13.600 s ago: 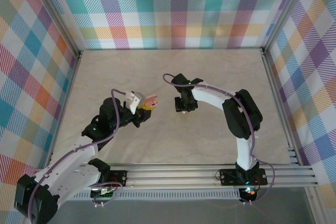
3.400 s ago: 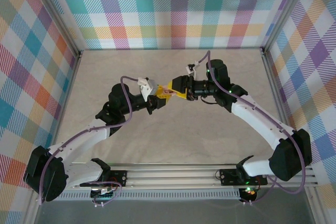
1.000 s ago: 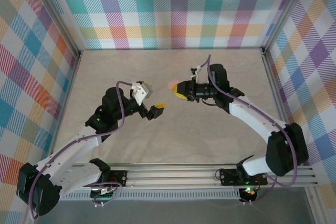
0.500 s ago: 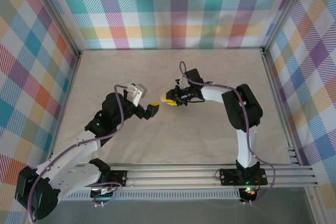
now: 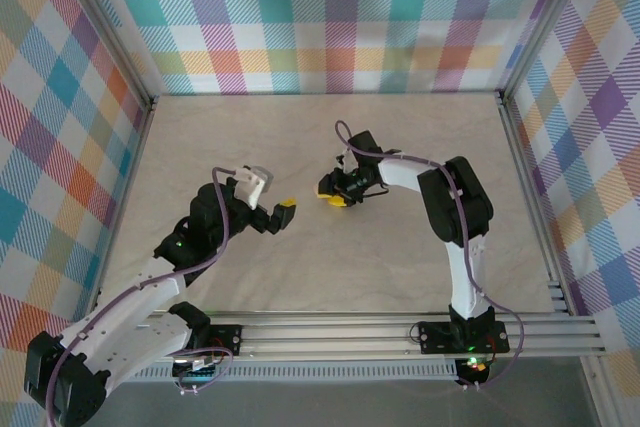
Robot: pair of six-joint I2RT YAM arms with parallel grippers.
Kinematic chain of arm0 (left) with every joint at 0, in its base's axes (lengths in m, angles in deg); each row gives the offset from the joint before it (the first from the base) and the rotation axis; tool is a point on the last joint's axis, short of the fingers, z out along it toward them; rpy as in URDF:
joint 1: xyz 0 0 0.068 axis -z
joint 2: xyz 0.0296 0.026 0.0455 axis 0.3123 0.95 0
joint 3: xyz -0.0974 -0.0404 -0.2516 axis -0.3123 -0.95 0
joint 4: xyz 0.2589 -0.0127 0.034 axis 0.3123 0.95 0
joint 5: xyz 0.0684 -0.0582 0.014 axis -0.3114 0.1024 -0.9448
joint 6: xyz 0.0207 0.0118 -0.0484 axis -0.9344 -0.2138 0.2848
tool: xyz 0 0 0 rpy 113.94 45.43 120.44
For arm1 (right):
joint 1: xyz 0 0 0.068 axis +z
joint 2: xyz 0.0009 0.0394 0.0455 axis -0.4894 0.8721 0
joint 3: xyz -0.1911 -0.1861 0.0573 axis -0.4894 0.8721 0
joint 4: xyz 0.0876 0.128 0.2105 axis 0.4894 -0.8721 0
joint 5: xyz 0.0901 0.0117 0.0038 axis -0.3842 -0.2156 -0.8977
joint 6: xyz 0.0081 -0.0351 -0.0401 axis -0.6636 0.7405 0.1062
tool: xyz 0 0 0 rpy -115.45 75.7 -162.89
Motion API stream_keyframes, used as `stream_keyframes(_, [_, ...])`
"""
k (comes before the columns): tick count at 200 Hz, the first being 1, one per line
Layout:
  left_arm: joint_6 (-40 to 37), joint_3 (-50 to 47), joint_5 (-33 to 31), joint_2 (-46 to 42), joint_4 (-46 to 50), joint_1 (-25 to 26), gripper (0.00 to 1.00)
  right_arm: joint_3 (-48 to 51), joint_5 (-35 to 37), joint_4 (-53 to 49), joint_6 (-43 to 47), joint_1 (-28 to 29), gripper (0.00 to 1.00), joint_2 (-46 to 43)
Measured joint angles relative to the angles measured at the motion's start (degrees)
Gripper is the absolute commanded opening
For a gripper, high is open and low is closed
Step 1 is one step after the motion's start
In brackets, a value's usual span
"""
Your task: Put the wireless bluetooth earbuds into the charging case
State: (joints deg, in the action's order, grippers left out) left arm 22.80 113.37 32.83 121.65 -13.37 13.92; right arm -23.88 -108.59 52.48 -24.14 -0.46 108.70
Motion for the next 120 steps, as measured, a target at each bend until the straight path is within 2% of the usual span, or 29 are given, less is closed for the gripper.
stream_keyframes(15, [-0.02, 0.0, -0.42, 0.09, 0.02, -0.04, 1.0, -0.07, 0.83, -0.31, 0.48, 0.0, 0.66, -0.66])
stream_keyframes(27, [-0.02, 0.0, -0.92, 0.26, 0.0, -0.17, 1.0, 0.0, 1.95, -1.44, 0.79, 0.22, 0.78, -1.44])
stream_keyframes(38, [-0.04, 0.0, -1.44, 0.72, 0.0, -0.46, 1.0, 0.39, 3.1, -2.64, 1.53, 0.2, 1.0, -2.71])
stream_keyframes(66, [0.04, 0.0, -4.46, 2.56, 0.0, -1.77, 1.0, 3.04, 8.39, -6.29, 2.71, -0.22, 1.0, -9.4])
stream_keyframes(87, [0.74, 0.0, -7.56, 4.02, -0.28, -4.52, 1.0, 6.03, 14.47, -7.96, 5.16, -0.42, 1.0, -17.94])
stream_keyframes(120, [1.09, -1.81, -13.88, 6.03, -5.14, -9.29, 1.0, 13.2, 31.5, -6.1, 12.22, -0.44, 1.0, -35.78])
